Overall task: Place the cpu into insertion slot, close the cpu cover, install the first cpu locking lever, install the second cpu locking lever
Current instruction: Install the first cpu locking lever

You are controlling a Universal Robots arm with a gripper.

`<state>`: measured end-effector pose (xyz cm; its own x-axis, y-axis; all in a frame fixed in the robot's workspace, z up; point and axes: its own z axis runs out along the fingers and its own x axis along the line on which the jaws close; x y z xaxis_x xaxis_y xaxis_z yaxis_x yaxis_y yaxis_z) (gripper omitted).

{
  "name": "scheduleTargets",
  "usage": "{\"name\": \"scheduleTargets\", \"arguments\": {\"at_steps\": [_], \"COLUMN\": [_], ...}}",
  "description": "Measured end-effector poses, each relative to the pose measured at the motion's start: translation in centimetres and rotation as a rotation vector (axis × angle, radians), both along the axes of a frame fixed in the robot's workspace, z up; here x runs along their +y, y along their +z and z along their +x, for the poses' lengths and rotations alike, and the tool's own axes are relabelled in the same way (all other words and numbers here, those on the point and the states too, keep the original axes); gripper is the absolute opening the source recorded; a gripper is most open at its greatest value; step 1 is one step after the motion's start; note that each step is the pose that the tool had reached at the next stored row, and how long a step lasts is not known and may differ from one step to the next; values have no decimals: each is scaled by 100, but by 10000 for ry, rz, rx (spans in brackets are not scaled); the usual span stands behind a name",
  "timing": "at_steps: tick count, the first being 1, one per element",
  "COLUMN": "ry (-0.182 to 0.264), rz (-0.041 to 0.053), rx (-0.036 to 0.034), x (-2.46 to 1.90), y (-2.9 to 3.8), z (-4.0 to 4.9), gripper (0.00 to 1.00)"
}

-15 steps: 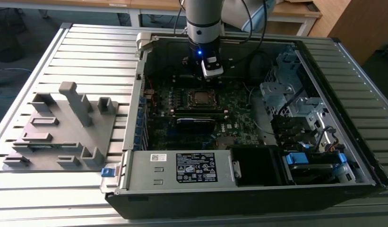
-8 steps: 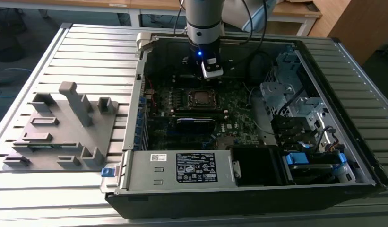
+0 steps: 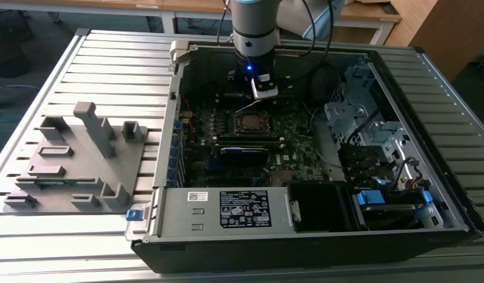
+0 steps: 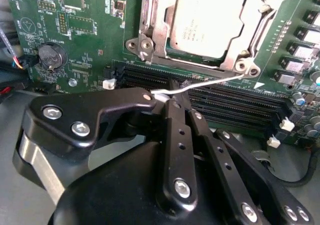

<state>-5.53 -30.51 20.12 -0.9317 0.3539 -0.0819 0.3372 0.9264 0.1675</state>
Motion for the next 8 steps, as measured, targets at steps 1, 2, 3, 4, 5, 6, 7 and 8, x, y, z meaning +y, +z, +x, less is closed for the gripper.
{"name": "scheduleTargets", "arguments": {"at_steps": [1,2,3,4,5,6,7,8], "ry": [0,-1,0,-1,-1,-1,0,0], "rz": [0,0,-1,-2,2,7,9,12], "rx": [0,0,1,1,1,-1,0,1], "x": [0,-1,-1,-2,-1,-1,-1,-1], "y": [0,0,3,11,24,39,58,77], "z": [0,0,0,0,0,0,0,0], "gripper": [10,10,10,10,10,10,10,10]}}
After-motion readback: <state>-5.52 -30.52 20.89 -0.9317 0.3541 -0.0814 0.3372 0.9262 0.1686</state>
